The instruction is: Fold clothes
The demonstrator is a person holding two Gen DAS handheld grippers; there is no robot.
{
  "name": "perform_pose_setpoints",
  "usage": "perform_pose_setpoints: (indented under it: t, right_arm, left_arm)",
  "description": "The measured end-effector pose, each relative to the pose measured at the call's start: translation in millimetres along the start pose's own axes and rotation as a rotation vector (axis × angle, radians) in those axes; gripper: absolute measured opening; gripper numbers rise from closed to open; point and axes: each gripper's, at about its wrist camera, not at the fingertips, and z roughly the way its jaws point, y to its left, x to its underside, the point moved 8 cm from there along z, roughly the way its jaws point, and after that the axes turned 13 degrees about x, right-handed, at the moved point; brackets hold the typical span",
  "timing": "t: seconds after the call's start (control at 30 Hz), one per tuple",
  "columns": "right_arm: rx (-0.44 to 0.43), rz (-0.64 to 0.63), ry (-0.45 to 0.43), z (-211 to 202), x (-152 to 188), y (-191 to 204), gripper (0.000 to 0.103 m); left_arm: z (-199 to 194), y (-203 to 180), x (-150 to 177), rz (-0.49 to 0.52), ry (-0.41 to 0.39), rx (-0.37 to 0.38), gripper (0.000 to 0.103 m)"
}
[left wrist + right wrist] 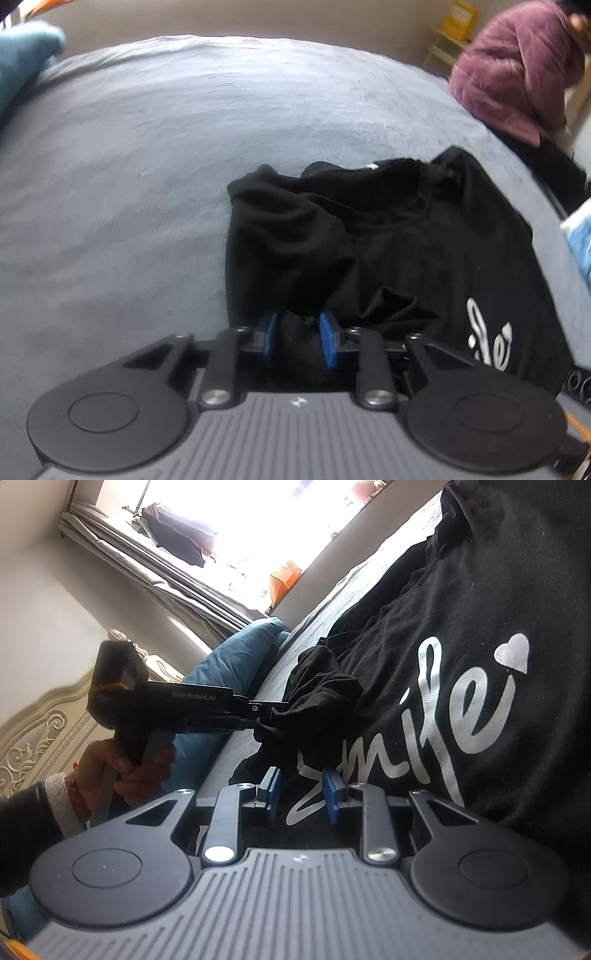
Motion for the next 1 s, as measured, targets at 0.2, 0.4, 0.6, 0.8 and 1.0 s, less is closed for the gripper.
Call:
perform_pose_setpoints:
  t: [0.2,0.4,0.6,0.8,1.0]
  right_arm:
    - [0.003,-0.004,-0.002,-0.4,0.5,1.2,0.024]
    - [0.007,-0.009,-0.008,-0.6,1.4,1.7,0.024]
    - [0.012,-0.012,-0.010,-0.8,2.0,2.5,0.024]
    - [0.017,-0.015,-0.011,-1.6,2.6,3.3,0.024]
    - [0.019,-0.015,-0.011,-1.0,2.2,4.0,0.024]
  left_arm:
    - [-17.3,-3.7,4.1,-0.071,-0.130,0.040,0.005]
    - [-109.9,37.6,24.5,-0.333,-0.457,-0.041,0.004]
    - [-153.2,143.6,121.4,-0.914,-0.639,-0.178,0.005]
    - [-174.5,162.2,147.0,-0.877,-0.697,-0.324,0.013]
    - [-169.3,93.4,91.0,-0.294,-0.549,-0.385,0.032]
